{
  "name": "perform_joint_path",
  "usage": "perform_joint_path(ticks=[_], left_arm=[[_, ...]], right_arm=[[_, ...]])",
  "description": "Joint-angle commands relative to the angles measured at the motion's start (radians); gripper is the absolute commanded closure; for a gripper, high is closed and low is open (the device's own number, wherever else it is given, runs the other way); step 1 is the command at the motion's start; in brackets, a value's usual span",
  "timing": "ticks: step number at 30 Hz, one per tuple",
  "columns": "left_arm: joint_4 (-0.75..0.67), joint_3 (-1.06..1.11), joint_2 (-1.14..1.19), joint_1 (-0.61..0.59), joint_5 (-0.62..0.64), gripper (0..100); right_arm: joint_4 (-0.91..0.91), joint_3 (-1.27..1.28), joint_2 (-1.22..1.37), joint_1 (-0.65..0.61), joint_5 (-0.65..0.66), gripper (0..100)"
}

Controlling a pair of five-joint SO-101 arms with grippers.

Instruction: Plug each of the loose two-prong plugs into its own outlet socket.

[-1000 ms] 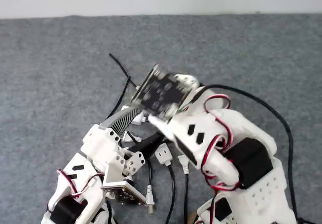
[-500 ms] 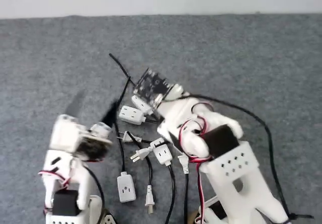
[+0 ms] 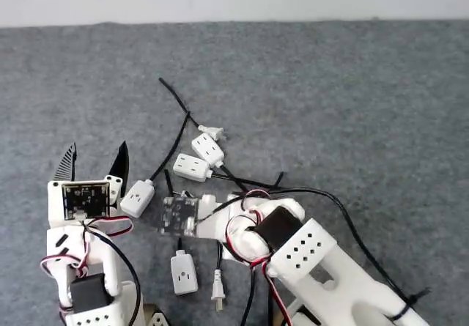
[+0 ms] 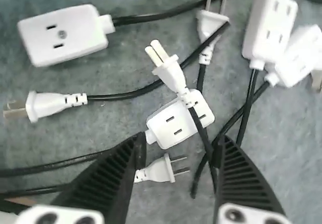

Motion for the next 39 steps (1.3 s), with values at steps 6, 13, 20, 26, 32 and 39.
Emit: perform_joint_path(ticks=[6, 13, 20, 26, 32, 39], left_arm=[[-0.04, -0.01, -0.002, -0.011, 0.017, 72], [-0.04, -0.01, -0.002, -0.012, 0.017, 72], [-0.072, 0.013, -0.002, -0.014, 0.012, 72], [-0.103, 0.022, -0.002, -0.049, 0.017, 72], [-0.103, 0.022, -0.002, -0.051, 0.017, 72], [-0.103, 0.022, -0.002, -0.051, 0.017, 72]], right_arm=[[-0.045, -0.032, 0.211, -0.01, 0.158, 79.0], [-0.096, -0.173, 0.45, -0.008, 0.153, 79.0], [-0.11, -0.281, 0.522, -0.01, 0.152, 79.0], [-0.133, -0.298, 0.565, -0.01, 0.153, 79.0], [-0.148, -0.301, 0.697, -0.012, 0.163, 79.0], [-0.193, -0.301, 0.788, -0.013, 0.17, 79.4]])
